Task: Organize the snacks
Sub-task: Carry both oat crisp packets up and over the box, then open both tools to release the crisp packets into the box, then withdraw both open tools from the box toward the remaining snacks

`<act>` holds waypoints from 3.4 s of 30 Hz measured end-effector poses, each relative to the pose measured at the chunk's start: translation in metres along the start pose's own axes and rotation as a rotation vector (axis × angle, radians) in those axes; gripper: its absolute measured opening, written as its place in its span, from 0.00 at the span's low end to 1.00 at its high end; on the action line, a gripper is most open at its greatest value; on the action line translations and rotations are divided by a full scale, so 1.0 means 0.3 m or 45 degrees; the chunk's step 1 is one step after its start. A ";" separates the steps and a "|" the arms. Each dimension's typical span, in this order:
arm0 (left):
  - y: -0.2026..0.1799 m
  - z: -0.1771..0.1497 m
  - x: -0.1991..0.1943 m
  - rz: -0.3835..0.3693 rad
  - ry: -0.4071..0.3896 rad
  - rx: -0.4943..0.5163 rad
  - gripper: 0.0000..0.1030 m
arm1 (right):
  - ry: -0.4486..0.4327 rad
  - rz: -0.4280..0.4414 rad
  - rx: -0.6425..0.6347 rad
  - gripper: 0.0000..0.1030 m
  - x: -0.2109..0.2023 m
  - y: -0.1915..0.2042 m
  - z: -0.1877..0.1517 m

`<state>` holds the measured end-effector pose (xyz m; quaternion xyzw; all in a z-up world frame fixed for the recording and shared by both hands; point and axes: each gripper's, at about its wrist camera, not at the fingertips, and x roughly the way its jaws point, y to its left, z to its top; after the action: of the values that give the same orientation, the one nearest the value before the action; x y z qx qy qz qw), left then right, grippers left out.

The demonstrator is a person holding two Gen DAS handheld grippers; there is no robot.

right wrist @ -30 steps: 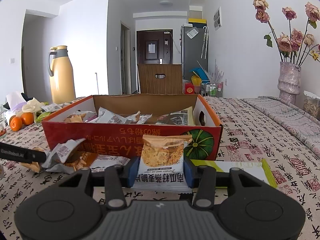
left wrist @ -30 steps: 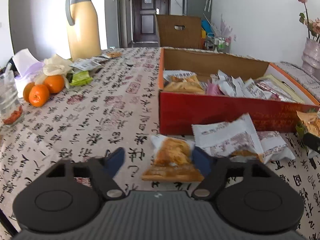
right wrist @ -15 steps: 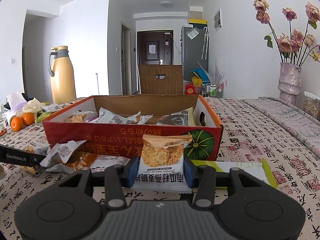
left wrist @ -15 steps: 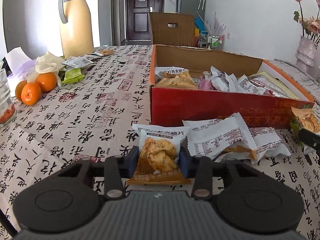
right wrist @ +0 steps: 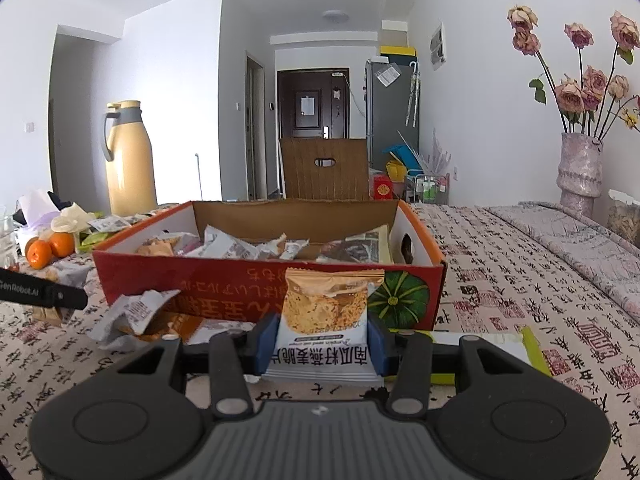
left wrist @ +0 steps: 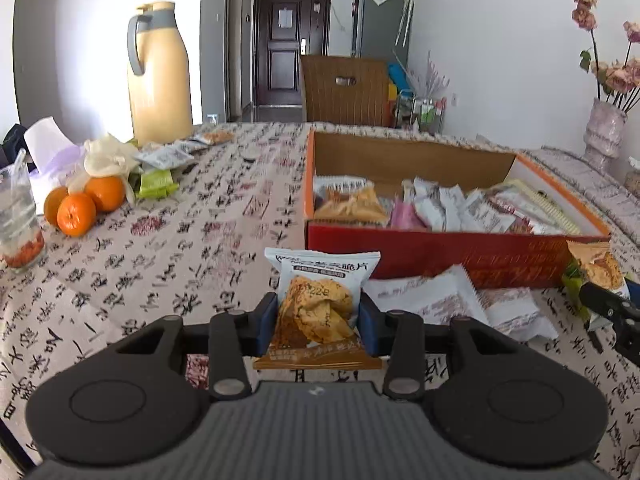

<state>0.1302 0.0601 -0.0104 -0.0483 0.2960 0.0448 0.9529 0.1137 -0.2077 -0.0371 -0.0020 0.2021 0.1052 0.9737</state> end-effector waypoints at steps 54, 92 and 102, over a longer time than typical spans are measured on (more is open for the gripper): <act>-0.188 0.311 0.276 -0.110 -0.164 0.002 0.45 | -0.079 0.042 0.018 0.45 0.365 0.000 0.273; -0.174 0.340 0.195 -0.060 -0.205 -0.064 1.00 | -0.011 -0.042 0.064 1.00 0.327 -0.034 0.293; -0.175 0.303 0.099 -0.078 -0.218 -0.057 1.00 | -0.005 -0.049 0.051 1.00 0.241 -0.045 0.280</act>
<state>0.2114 0.0204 0.0509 -0.0747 0.2109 0.0263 0.9743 0.2142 -0.2024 0.0109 0.0139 0.2022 0.0822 0.9758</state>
